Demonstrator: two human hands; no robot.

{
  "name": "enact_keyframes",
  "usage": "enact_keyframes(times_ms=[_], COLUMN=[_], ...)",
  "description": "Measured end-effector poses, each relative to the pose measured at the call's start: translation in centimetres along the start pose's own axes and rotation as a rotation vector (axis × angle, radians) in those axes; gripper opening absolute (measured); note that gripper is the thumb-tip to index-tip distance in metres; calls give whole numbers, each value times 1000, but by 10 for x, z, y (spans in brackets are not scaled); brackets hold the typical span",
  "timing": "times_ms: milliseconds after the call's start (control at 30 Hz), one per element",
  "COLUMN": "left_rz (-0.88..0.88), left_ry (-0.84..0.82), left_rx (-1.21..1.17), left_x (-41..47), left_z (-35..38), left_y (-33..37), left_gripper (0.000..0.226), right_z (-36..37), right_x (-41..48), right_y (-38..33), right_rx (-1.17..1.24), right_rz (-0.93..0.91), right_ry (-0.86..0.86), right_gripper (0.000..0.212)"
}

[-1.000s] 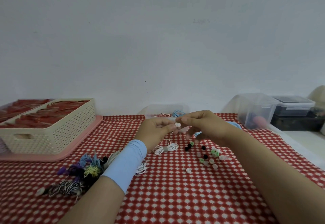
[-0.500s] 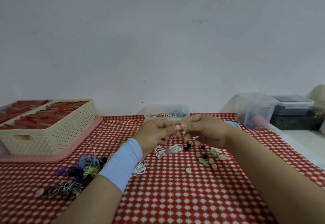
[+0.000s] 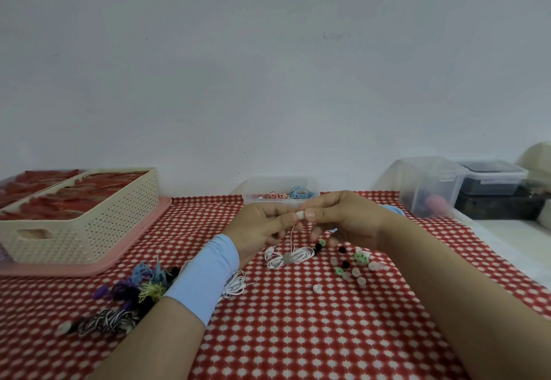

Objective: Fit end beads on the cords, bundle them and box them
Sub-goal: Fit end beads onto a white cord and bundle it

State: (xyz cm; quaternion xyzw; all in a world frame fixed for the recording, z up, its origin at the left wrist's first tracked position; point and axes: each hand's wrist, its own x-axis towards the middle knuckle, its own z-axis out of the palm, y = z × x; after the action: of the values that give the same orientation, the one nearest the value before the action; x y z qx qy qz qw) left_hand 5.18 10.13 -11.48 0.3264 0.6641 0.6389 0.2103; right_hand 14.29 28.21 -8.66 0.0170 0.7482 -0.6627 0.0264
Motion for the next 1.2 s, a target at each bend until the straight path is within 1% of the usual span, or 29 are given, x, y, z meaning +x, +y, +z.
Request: enact_keyframes(times_ms=[67,133,233,300,367,500,567,600,667,733,833,900,967,1033,1100,1133,1200], left_rz=[7,20,10,-11,-19,-14,4,18,42,44,29,18,21,14,-5,-24,-75], left_ry=[-2,7,31,47,87,185,209,210,195,184,182,183,190,187,138,99,29], left_rx=[72,169,258,246,193,118,120,120,130,149,206,275,391,521,638,686,742], left_x=[0,0,1,2,3,6,6,7,6,4,2,1,1,2,3,3,2], left_z=[-2,-5,-7,-7,-9,-15,-15,-16,-19,-21,-25,-28,-33,-38,-40,-40,-37], left_y=[1,1,0,-2,-4,-4,-3,-2,-2,-2,1,0,-2,-5,-6,-6,-6], left_gripper=[7,10,9,6,12,17,19,21,28,33,23,21,18,16,15,17,22], right_z=[1,1,3,4,4,6,9,13,21,29,35,34,33,34,35,35,35], right_x=[1,2,5,6,6,10,12,12,13,14,15,15,16,17,18,19,21], right_y=[1,2,5,6,5,4,4,4,4,5,5,7,9,12,14,15,16], right_rx=[-16,-39,-49,-50,-118,-390,-614,-745,-978,-1101,-1176,-1206,-1189,-1140,-1120,-1134,-1187], right_rz=[10,12,2,-11,-30,-71,-66,-39,24,9,-35,-41,-46,-61,-63,-59,-40], right_ry=[24,43,79,91,120,235,183,130,51,56,117,140,127,117,114,100,53], right_gripper=[19,14,12,15,16,8,8,13,32,38,25,17,19,27,39,41,34])
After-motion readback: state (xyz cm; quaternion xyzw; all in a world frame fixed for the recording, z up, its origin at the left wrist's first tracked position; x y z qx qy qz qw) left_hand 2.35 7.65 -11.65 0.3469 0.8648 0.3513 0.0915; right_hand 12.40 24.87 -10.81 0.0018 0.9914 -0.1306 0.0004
